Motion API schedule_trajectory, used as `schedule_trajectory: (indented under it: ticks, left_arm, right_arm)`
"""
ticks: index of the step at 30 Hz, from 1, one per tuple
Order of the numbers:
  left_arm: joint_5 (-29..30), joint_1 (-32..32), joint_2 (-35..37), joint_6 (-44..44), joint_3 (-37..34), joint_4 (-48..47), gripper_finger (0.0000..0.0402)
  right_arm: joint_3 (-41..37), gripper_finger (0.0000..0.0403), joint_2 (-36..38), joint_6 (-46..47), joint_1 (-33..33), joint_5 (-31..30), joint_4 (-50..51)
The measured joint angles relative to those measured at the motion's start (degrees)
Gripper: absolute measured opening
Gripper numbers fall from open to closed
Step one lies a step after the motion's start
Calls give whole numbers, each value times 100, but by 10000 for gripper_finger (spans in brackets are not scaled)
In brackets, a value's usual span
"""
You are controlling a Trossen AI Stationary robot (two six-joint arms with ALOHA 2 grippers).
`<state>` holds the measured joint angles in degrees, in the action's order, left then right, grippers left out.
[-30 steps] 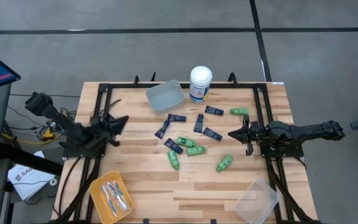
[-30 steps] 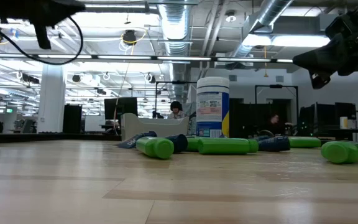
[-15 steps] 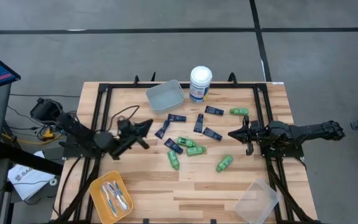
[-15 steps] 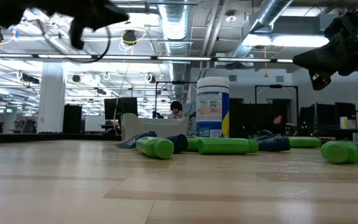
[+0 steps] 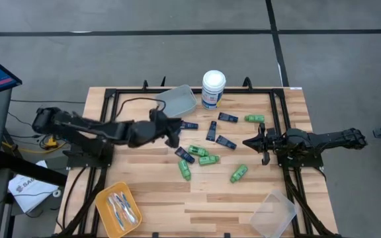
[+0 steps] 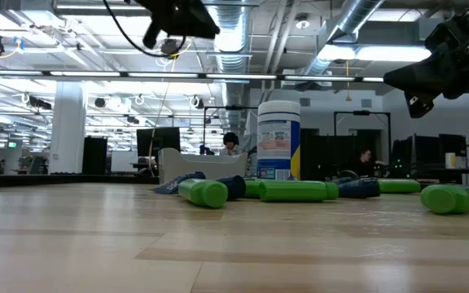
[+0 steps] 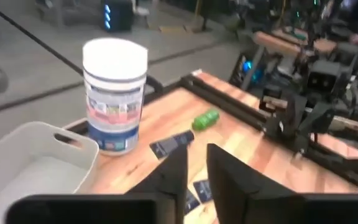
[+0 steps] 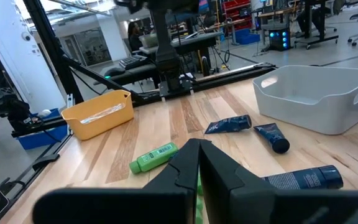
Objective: Pick & Place Travel size toiletries
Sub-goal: Put the dark blue shave cream into the gray bin
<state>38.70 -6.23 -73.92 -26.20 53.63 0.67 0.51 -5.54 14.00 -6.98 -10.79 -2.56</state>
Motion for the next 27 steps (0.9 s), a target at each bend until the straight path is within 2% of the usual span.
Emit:
schedule_trajectory:
  ticks: [4, 9, 14, 17, 20, 27]
  left_arm:
    - [-881, 408, -155, 20, 3, -273, 110]
    - [-1448, 684, -647, 178, -2, -490, 168]
    - [-1178, 698, -1368, 263, -4, -637, 211]
    - [-881, 696, -1732, -302, -4, -842, 226]
    - [-846, 700, -2012, -737, -4, -1032, 235]
    - [-691, 727, -2422, -897, -4, -1295, 239]
  right_arm:
    - [0, 6, 0, 0, 0, 0, -1]
    - [0, 6, 0, 0, 0, 0, 1]
    - [0, 6, 0, 1, 0, 1, 1]
    - [0, 6, 0, 2, 0, 0, 1]
    - [-1, 6, 0, 3, 3, 1, 3]
    - [0, 6, 0, 15, 2, 2, -1]
